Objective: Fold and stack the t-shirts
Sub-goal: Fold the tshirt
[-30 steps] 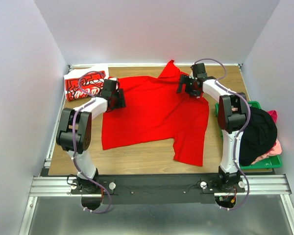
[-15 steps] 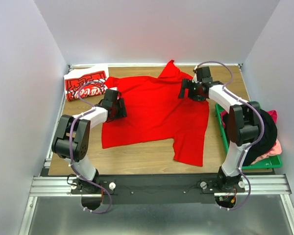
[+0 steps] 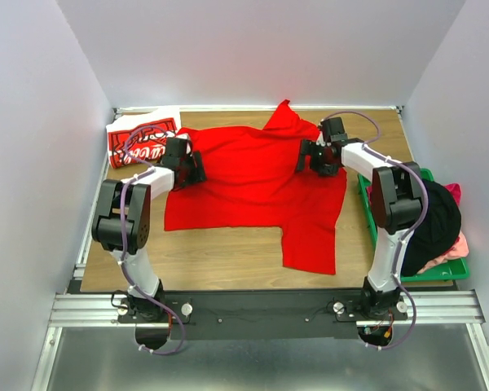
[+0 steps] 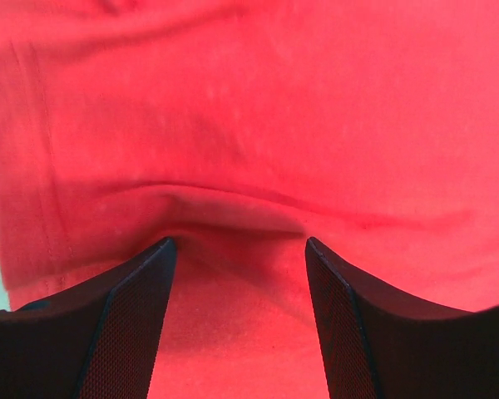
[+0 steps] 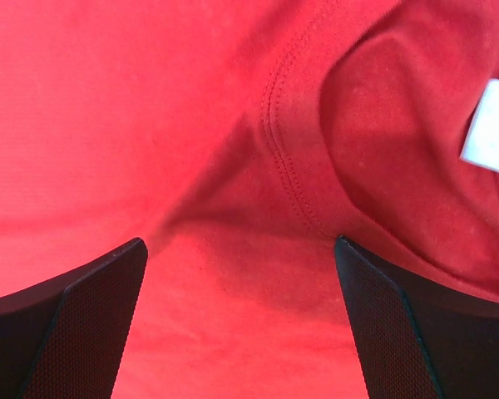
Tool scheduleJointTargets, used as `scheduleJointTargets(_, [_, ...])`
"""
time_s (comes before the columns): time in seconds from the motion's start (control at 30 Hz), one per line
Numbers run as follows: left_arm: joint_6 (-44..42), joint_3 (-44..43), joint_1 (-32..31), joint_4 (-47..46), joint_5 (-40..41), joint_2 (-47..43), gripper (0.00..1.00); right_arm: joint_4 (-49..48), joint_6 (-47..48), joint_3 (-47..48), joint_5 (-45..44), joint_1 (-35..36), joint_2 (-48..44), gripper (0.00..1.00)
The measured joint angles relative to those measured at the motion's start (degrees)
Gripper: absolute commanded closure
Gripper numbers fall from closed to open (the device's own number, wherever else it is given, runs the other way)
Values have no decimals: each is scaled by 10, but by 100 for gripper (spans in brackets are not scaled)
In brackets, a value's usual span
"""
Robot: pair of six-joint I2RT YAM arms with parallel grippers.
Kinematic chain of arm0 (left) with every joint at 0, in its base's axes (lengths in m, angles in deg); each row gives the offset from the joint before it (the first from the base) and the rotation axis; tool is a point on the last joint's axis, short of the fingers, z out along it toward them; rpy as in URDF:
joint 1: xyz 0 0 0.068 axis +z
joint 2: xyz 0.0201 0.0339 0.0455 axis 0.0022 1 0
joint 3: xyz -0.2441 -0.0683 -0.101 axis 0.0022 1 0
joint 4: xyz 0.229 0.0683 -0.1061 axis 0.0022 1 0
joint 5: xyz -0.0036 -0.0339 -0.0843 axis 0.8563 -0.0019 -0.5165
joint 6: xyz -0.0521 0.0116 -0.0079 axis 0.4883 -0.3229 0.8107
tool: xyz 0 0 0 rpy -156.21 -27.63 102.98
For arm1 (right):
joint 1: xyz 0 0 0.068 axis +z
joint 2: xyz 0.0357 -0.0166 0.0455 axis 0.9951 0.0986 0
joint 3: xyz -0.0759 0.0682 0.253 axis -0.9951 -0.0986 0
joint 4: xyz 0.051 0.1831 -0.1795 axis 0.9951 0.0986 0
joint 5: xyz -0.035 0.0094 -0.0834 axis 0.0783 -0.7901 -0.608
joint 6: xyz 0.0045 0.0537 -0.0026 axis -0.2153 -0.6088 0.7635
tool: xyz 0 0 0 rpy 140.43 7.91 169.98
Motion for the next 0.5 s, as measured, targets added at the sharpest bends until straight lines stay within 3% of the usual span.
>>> scheduleJointTargets(0.5, [-29, -121, 32, 28, -8, 84, 28, -2, -15, 88, -10, 0, 61, 0])
